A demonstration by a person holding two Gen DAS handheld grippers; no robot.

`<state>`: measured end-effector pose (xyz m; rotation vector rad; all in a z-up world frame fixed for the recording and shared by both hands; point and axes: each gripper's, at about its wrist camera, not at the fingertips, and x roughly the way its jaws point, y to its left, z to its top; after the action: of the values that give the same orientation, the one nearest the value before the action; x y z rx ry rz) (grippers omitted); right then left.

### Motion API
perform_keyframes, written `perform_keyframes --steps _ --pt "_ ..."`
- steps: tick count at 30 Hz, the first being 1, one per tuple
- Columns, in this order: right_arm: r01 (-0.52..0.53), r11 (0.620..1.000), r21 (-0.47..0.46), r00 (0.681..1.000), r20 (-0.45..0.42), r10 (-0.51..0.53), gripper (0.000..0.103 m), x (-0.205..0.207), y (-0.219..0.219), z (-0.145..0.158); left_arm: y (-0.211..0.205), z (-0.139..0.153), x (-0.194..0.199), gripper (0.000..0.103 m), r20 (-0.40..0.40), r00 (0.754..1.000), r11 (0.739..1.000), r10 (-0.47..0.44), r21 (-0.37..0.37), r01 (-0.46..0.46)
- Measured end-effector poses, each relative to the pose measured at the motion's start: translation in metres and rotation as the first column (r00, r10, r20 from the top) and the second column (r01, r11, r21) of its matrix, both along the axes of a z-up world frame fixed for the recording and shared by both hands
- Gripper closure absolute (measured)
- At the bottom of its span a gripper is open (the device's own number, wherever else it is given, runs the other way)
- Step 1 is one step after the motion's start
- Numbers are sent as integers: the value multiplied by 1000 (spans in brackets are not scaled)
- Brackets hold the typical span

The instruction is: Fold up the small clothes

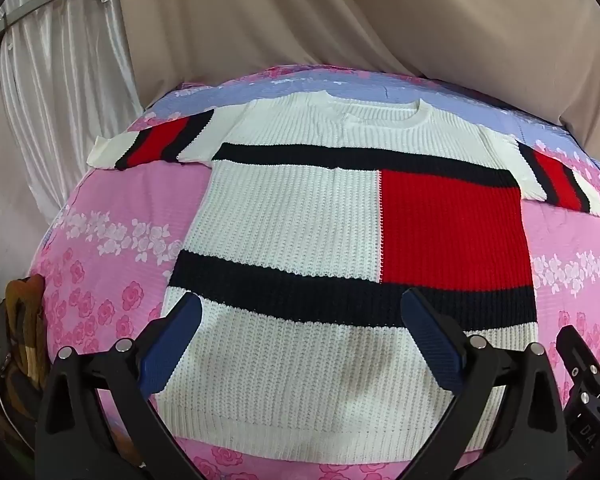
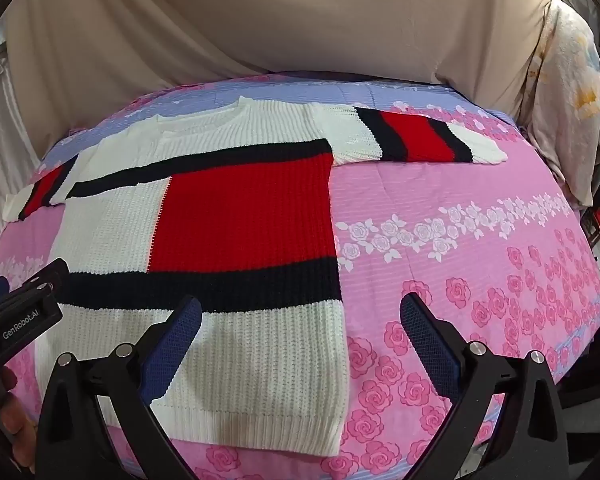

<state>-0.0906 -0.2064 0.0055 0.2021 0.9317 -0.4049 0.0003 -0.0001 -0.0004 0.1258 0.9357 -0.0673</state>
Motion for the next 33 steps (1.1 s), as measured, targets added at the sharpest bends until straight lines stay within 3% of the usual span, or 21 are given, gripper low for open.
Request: perform_keyframes --steps 11,33 --pt "-5 1000 -3 1000 3 5 5 5 6 3 -1 -10 -10 6 6 1000 1000 -15 16 15" --pt "-16 1000 -7 1000 -2 16 5 6 0 -1 -9 -13 5 6 -22 1000 1000 -6 25 7"
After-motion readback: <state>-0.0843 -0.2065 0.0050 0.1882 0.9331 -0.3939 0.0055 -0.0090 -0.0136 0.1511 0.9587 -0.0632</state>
